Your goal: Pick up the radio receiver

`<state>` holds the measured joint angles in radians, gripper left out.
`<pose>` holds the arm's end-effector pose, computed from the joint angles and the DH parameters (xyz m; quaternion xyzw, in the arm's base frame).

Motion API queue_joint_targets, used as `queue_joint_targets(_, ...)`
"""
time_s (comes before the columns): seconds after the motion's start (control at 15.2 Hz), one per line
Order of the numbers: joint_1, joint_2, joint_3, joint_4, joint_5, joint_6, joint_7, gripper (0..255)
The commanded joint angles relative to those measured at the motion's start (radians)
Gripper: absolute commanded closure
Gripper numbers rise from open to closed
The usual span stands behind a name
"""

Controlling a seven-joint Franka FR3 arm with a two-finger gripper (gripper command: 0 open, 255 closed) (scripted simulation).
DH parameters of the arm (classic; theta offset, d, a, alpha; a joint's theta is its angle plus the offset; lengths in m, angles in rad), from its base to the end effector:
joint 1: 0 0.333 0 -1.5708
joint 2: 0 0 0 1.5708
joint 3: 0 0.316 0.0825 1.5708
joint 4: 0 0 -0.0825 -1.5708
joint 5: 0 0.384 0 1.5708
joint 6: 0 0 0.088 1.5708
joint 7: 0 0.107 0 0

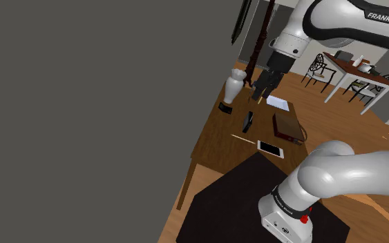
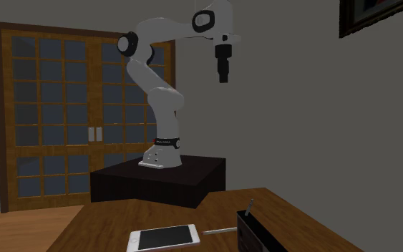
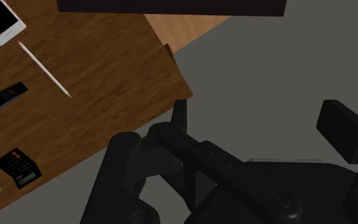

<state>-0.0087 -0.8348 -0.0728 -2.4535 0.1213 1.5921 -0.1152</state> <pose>0.2937 -0.0165 0.5617 -0.9957 -0.0269 0.0064 0.0883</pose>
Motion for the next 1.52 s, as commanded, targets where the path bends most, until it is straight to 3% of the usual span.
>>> queue_joint_targets(0.0,0.0,0.0,0.0,0.0,0.0,0.0,0.0,0)
queue_joint_targets(0.73,-0.095,0.314,-0.062,-0.005,-0.048,0.317,0.052,0)
queue_joint_targets(1.45,-0.172,0.671,-0.144,0.105,-0.05,0.562,0.097,0)
